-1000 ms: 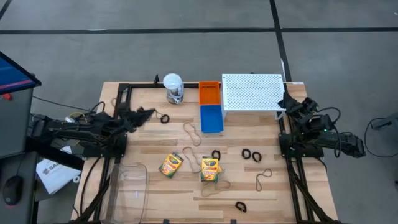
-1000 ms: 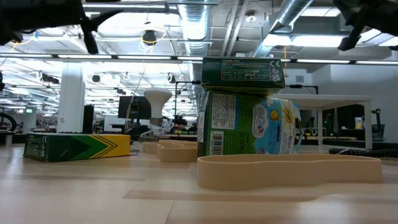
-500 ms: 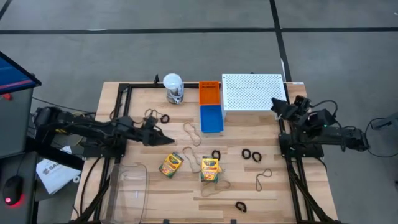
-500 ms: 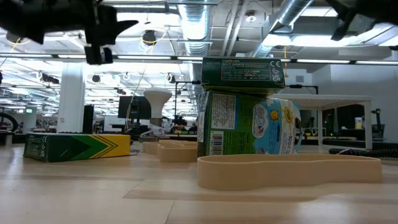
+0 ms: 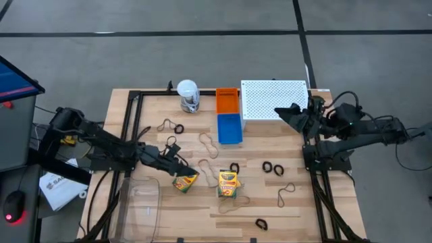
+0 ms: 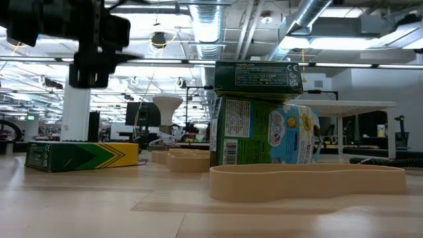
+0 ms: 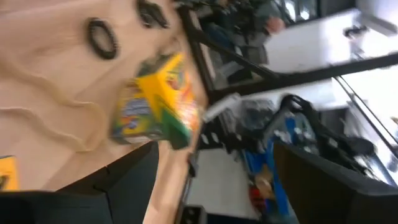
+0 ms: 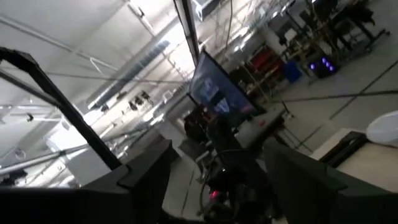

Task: Pick & Place Office Desk Supplies
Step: Put the box of crayons into the transparent bin

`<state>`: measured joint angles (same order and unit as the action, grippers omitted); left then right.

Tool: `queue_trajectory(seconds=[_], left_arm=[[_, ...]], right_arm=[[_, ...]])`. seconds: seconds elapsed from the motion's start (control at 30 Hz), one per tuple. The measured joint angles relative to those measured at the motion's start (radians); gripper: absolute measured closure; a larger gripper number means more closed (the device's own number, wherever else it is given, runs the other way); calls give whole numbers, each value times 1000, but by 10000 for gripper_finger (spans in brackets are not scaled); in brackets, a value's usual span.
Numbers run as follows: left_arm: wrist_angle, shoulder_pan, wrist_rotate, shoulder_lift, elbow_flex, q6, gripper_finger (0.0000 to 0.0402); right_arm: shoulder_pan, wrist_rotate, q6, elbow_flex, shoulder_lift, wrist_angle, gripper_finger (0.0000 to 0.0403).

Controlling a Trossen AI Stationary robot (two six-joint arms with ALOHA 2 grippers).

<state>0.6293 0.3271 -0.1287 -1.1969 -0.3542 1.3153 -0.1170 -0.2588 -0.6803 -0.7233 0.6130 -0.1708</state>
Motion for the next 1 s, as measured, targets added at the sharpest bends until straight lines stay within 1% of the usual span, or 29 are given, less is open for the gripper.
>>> queue_trajectory(seconds=[0.13, 0.27, 0.47, 0.6, 0.9, 1.0], left_arm=[[44, 0, -31, -80, 0, 28, 92], [157, -7, -56, -175, 0, 28, 92], [296, -52, -55, -325, 0, 30, 92], [354, -84, -9, -404, -19, 39, 92], [352, -146, 174, -541, -177, -22, 92], [339, -155, 209, -586, -225, -31, 92]], right_arm=[[-29, -2, -5, -84, 20, 134, 161], [-34, -4, -9, -124, 22, 174, 171], [-34, -4, -26, -128, 22, 211, 179], [-33, -4, -40, -128, 21, 220, 179], [-33, -4, -45, -128, 21, 223, 179], [-33, -4, -45, -128, 21, 224, 179]])
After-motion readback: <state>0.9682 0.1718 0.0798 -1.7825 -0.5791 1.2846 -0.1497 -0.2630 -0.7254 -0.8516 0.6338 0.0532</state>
